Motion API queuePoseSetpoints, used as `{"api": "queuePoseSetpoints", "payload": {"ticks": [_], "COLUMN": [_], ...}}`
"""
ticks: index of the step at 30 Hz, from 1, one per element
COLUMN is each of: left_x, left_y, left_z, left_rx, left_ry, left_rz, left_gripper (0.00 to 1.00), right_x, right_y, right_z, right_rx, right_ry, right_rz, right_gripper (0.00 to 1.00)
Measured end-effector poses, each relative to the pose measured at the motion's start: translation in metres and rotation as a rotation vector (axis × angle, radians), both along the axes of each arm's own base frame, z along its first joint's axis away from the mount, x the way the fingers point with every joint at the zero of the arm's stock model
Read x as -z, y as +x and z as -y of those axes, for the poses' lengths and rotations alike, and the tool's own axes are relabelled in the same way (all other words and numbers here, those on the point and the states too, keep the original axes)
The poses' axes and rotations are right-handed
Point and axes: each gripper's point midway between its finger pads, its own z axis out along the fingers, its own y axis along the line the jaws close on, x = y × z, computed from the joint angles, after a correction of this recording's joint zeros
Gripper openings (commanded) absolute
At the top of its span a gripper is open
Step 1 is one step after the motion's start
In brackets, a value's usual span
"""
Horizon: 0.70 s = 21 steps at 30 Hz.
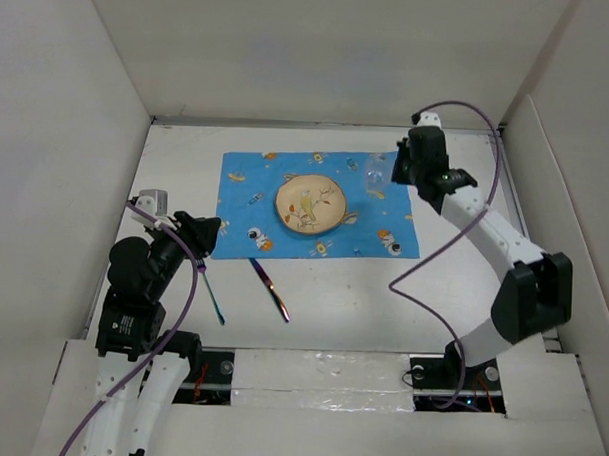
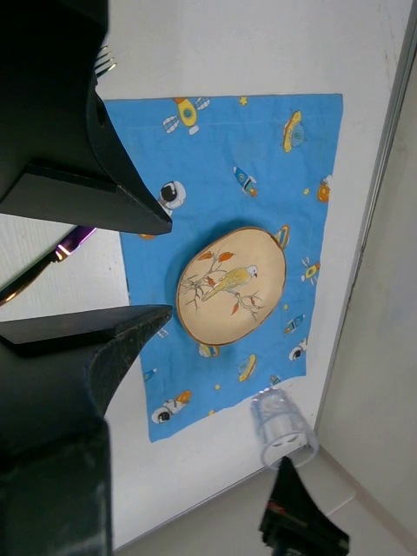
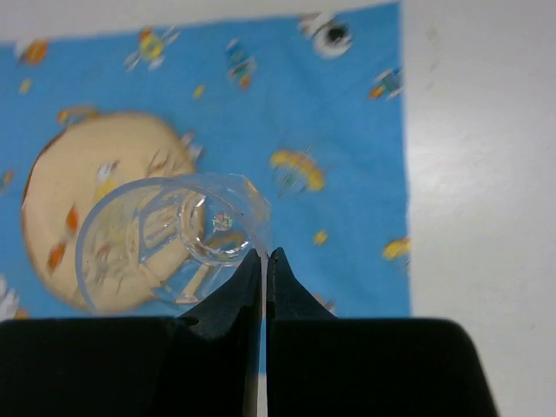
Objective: Set the dinner table for one person
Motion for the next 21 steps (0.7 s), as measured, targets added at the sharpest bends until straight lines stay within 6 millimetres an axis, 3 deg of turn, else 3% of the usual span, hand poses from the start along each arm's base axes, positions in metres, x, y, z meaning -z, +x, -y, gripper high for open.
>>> {"api": "queuePoseSetpoints", "payload": {"ticks": [1,2,4,10,14,21], "left_x": [0.000,0.000,0.000,0.000,0.000,0.002], "left_y": [0.000,0.000,0.000,0.000,0.000,0.001], "left_z": [0.000,0.000,0.000,0.000,0.000,0.000], "left_rx": [0.000,0.000,0.000,0.000,0.000,0.000], "left_ry": [0.000,0.000,0.000,0.000,0.000,0.001], "left_rz": [0.000,0.001,0.000,-0.001,-0.001,-0.007], "left_gripper": [0.35,0.36,0.36,0.36,0.36,0.37], "right_x": [-0.002,-0.005,-0.002,0.034,0.060,0.089], "right_y": [0.005,0.038,0.071,0.136,0.157,0.164], "right_z": [0.003,0.020,0.039,0.063,0.064,0.063], "right_rx": [0.009,0.061,0.102,0.132,0.127,0.111], "right_ry": [0.001,-0.004,-0.011,-0.029,-0.055,-0.062], "right_rz": [0.003,0.015,0.012,-0.067,-0.115,-0.188], "right_gripper": [0.00,0.00,0.00,0.00,0.00,0.00]}}
